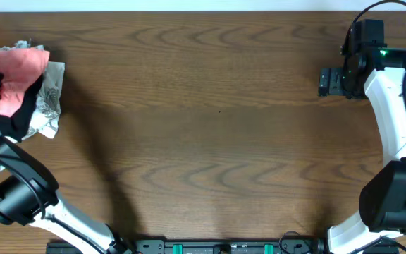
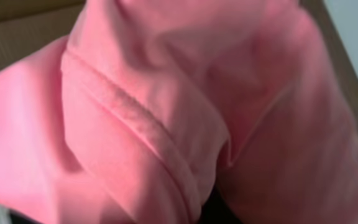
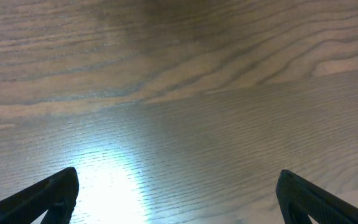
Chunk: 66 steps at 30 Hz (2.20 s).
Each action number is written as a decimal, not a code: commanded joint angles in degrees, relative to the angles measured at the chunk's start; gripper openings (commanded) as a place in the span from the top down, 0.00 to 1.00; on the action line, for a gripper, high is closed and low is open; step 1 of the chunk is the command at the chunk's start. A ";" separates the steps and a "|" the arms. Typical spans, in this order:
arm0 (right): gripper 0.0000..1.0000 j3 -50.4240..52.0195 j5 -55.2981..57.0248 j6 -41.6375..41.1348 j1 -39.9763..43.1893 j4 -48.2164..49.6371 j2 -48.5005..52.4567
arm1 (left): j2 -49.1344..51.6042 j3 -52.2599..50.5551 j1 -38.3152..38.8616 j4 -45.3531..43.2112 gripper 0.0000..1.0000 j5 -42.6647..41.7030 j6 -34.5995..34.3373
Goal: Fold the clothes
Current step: 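Lift and carry the pink bundle left onto the clothing pile, then lower and press the pink bundle onto the pile with the left gripper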
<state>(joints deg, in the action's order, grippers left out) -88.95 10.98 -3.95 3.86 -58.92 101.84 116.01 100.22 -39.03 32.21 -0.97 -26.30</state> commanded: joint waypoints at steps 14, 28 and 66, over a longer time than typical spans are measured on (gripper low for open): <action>0.01 0.20 0.59 -0.94 0.20 -0.04 0.17 | -13.60 1.16 -3.28 8.96 0.28 -1.11 -6.69; 0.01 0.20 0.57 -0.94 0.20 -0.04 0.17 | -9.11 -2.58 -2.99 9.40 0.02 -19.93 1.66; 0.01 0.20 0.57 -0.92 0.20 -0.04 0.17 | -9.44 -1.95 -0.52 11.63 0.32 -34.60 -5.46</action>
<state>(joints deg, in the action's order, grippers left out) -88.95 10.98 -3.95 3.86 -58.92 101.84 111.81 97.76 -39.68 44.29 -34.76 -32.91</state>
